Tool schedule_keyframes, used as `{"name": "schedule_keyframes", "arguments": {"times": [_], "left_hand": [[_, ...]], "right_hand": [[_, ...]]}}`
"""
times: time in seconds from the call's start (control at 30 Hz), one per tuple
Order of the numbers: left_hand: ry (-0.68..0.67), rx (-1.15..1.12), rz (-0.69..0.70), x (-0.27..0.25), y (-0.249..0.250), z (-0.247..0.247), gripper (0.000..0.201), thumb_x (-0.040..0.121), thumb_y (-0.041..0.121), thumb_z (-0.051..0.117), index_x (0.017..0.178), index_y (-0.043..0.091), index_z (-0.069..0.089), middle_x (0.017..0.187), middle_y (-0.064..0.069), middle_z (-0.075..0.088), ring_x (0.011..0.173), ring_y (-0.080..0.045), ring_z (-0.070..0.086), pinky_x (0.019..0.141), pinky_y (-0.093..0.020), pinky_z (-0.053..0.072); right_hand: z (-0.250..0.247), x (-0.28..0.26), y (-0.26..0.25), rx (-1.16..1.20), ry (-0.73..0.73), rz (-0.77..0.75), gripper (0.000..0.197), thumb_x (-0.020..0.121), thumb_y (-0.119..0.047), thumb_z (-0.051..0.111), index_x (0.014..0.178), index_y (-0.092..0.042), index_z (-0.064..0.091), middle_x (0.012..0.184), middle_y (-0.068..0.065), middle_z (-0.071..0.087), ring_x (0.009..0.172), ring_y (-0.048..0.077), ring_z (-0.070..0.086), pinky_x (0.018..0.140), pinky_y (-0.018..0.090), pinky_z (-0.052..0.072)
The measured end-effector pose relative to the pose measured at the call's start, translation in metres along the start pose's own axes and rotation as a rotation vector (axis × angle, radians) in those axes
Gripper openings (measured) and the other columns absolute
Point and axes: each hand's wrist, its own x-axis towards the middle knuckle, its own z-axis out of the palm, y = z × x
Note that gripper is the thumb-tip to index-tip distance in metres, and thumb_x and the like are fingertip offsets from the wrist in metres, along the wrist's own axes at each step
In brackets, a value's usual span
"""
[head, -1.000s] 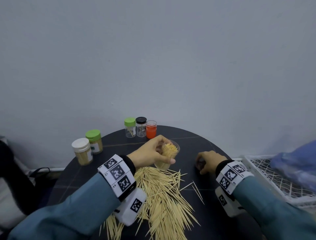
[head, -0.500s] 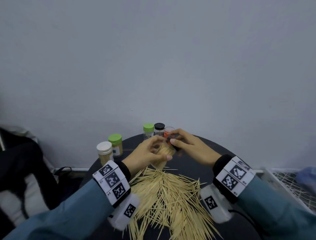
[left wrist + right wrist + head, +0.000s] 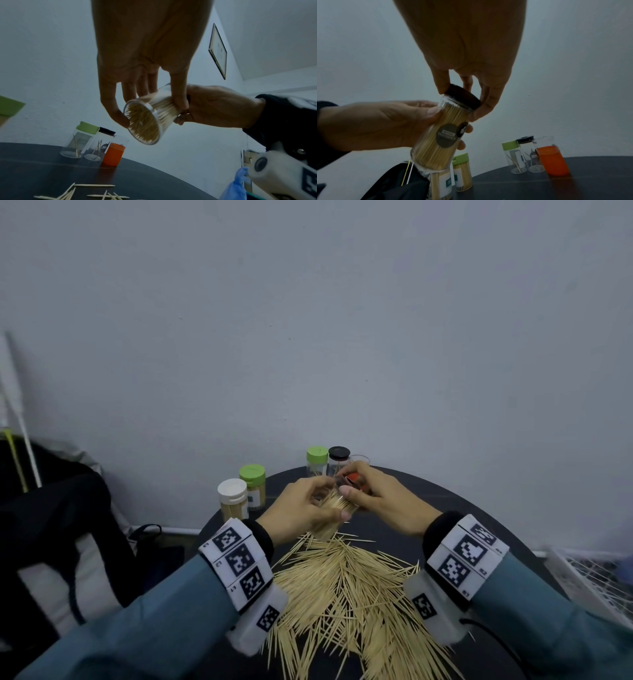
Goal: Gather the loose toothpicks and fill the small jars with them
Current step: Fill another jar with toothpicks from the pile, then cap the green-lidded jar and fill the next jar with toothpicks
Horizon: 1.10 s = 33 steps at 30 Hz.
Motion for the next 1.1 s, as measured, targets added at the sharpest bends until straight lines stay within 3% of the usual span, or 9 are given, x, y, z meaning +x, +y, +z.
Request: {"name": "schedule_keyframes", "arguments": {"times": [0.13,0.3,0.4,0.5,0.6,0.67,0.83,1.0,1.1], "left_hand": [[0.058,0.058,-0.002,-0.001,0.001,0.009,0.056,0.076,0.023,0.076,0.127,0.016,0.055,0.114,-0.001,0.064,0.103,-0.012,0.06,0.081,-0.016,0.047],[0.11,0.083,0.023,0.002,0.005,0.025,0.047,0.077,0.02,0.075,0.121,0.016,0.057,0.103,0.004,0.064,0.081,0.002,0.056,0.063,-0.001,0.042],[0.101,0.059,0.007,0.004,0.008,0.029,0.045,0.077,0.02,0.075,0.117,0.018,0.055,0.098,0.007,0.061,0.081,0.003,0.056,0.063,-0.004,0.043],[0.059,0.081,-0.021,0.007,0.007,0.025,0.048,0.077,0.023,0.076,0.119,0.019,0.052,0.108,-0.001,0.063,0.094,-0.012,0.06,0.076,-0.016,0.047],[0.092,0.132,-0.07,0.013,0.001,0.012,0.048,0.075,0.027,0.077,0.115,0.022,0.051,0.109,0.001,0.062,0.099,-0.012,0.058,0.079,-0.019,0.045],[0.139,0.19,-0.105,0.019,-0.002,-0.002,0.05,0.072,0.023,0.08,0.11,0.023,0.047,0.108,0.003,0.061,0.099,-0.014,0.058,0.082,-0.024,0.044],[0.163,0.365,-0.208,0.034,-0.014,-0.034,0.058,0.07,0.008,0.079,0.119,0.011,0.048,0.111,-0.009,0.063,0.094,-0.02,0.054,0.077,-0.023,0.039],[0.063,0.631,-0.269,0.042,-0.026,-0.037,0.057,0.071,0.011,0.078,0.121,0.01,0.05,0.118,-0.011,0.059,0.105,-0.026,0.054,0.076,-0.026,0.038],[0.045,0.702,-0.33,0.045,-0.035,-0.034,0.058,0.069,0.014,0.08,0.119,0.008,0.05,0.118,-0.013,0.058,0.106,-0.028,0.054,0.076,-0.029,0.041]], "right_hand": [[0.003,-0.001,0.003,0.011,0.037,0.026,0.027,0.095,-0.027,0.05,0.119,-0.015,0.047,0.104,0.0,0.055,0.094,0.018,0.054,0.088,0.036,0.047],[0.003,-0.004,0.007,-0.001,0.064,0.044,0.027,0.095,-0.026,0.05,0.119,-0.014,0.048,0.098,-0.003,0.052,0.09,0.015,0.05,0.082,0.028,0.043],[0.0,-0.005,0.011,-0.021,0.097,0.044,0.031,0.093,-0.028,0.053,0.121,-0.016,0.05,0.092,-0.011,0.05,0.087,0.012,0.048,0.079,0.023,0.039],[-0.002,-0.01,0.016,-0.041,0.068,0.047,0.044,0.09,-0.032,0.057,0.131,-0.019,0.045,0.109,-0.006,0.052,0.098,0.01,0.052,0.086,0.023,0.043],[-0.006,-0.018,0.027,-0.102,-0.029,0.128,0.049,0.092,-0.034,0.054,0.136,-0.016,0.04,0.125,0.0,0.053,0.114,0.014,0.051,0.098,0.029,0.042],[-0.008,-0.023,0.038,-0.297,-0.154,0.192,0.044,0.095,-0.034,0.05,0.133,-0.014,0.044,0.13,0.003,0.05,0.119,0.015,0.048,0.101,0.027,0.038],[-0.003,-0.034,0.065,-0.534,-0.378,0.352,0.046,0.096,-0.023,0.049,0.14,-0.016,0.038,0.142,0.003,0.039,0.128,0.018,0.042,0.106,0.032,0.036],[0.005,-0.041,0.08,-0.554,-0.429,0.414,0.047,0.097,-0.016,0.043,0.143,-0.015,0.032,0.145,0.005,0.036,0.131,0.021,0.038,0.107,0.033,0.034],[0.011,-0.043,0.083,-0.535,-0.44,0.418,0.046,0.097,-0.021,0.043,0.142,-0.016,0.033,0.143,0.004,0.038,0.13,0.02,0.039,0.107,0.034,0.035]]}}
